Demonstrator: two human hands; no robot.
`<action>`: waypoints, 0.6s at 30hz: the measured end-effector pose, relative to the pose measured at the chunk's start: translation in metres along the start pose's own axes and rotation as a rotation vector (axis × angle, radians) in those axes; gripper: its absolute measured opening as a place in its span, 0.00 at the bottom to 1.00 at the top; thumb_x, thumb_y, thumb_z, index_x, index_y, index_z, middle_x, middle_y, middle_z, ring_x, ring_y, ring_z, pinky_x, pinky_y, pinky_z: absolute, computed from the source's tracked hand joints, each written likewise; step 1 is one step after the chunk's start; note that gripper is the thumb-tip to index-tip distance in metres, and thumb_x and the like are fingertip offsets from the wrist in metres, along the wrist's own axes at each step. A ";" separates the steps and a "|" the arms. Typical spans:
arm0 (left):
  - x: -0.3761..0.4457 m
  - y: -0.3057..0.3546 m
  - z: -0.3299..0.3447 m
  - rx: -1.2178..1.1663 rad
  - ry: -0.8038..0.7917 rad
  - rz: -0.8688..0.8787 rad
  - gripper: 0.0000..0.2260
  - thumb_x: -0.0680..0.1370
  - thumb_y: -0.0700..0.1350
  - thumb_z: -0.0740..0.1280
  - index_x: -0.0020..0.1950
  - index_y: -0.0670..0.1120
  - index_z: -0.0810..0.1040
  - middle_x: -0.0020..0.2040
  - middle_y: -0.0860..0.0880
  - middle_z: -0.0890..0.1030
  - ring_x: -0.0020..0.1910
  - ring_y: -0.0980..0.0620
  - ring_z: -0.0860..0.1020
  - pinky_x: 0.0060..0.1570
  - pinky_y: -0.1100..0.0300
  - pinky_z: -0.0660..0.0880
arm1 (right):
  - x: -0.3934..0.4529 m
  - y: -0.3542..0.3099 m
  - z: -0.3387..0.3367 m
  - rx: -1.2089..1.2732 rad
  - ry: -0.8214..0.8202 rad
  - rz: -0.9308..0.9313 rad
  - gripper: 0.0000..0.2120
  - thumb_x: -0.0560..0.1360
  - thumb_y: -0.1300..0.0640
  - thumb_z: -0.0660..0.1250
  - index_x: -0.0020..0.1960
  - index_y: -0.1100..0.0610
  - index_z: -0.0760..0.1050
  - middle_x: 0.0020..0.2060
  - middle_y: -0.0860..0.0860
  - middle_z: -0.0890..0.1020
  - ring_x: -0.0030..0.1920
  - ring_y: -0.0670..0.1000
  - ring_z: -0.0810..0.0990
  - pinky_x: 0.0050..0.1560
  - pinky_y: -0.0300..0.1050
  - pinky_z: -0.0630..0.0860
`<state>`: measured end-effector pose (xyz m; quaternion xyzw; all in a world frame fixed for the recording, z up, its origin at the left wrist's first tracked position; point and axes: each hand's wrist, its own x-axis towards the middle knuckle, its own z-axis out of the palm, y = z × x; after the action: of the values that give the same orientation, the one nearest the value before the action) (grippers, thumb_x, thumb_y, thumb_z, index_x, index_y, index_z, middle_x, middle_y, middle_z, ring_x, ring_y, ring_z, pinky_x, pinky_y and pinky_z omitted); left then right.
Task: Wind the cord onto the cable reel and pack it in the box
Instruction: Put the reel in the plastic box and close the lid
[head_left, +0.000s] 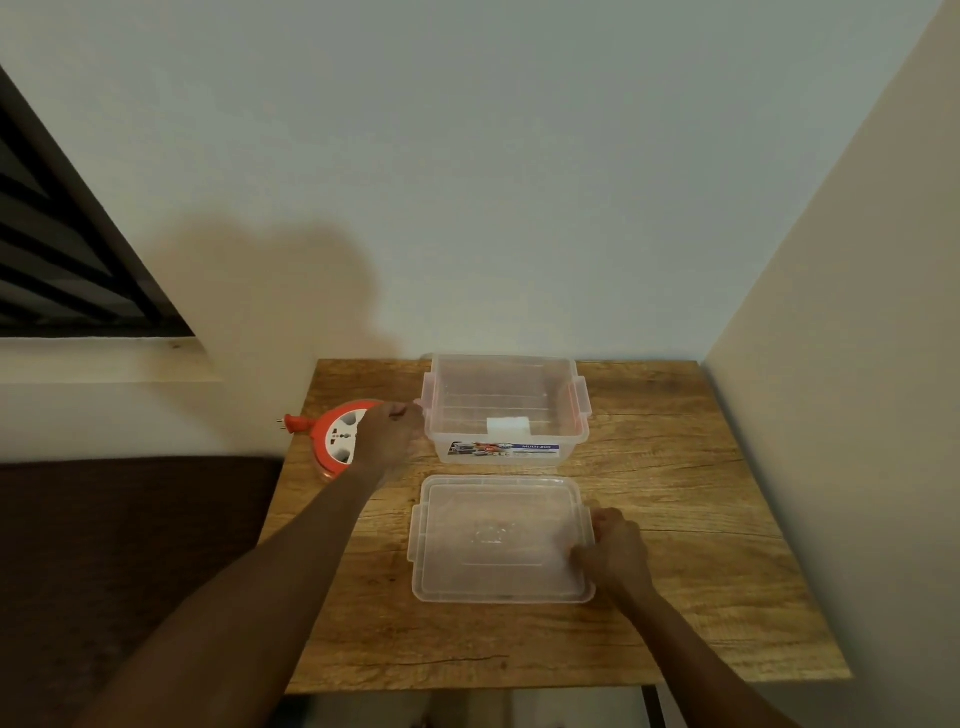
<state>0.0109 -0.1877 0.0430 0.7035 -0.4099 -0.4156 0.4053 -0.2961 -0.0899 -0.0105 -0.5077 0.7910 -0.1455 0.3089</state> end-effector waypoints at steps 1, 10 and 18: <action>0.002 -0.001 -0.008 0.017 0.028 0.008 0.09 0.81 0.49 0.67 0.45 0.48 0.83 0.44 0.44 0.87 0.45 0.43 0.86 0.49 0.46 0.84 | -0.001 -0.006 0.003 -0.091 0.060 -0.049 0.28 0.65 0.52 0.74 0.64 0.51 0.72 0.58 0.51 0.77 0.56 0.53 0.75 0.54 0.51 0.78; 0.026 -0.004 -0.091 0.327 0.189 0.109 0.09 0.79 0.43 0.70 0.56 0.39 0.83 0.55 0.41 0.84 0.56 0.43 0.80 0.53 0.57 0.72 | -0.032 -0.135 0.052 0.099 -0.263 -0.458 0.18 0.74 0.56 0.71 0.62 0.52 0.75 0.56 0.47 0.77 0.49 0.45 0.77 0.45 0.34 0.73; 0.049 -0.012 -0.125 0.679 -0.124 0.048 0.20 0.82 0.49 0.67 0.71 0.39 0.75 0.72 0.38 0.76 0.70 0.38 0.74 0.68 0.50 0.70 | -0.024 -0.225 0.086 0.361 -0.451 -0.369 0.19 0.69 0.60 0.72 0.60 0.56 0.78 0.53 0.50 0.83 0.53 0.53 0.81 0.54 0.55 0.80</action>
<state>0.1442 -0.1999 0.0600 0.7618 -0.5652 -0.2876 0.1320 -0.0743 -0.1606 0.0539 -0.5987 0.5591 -0.2206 0.5294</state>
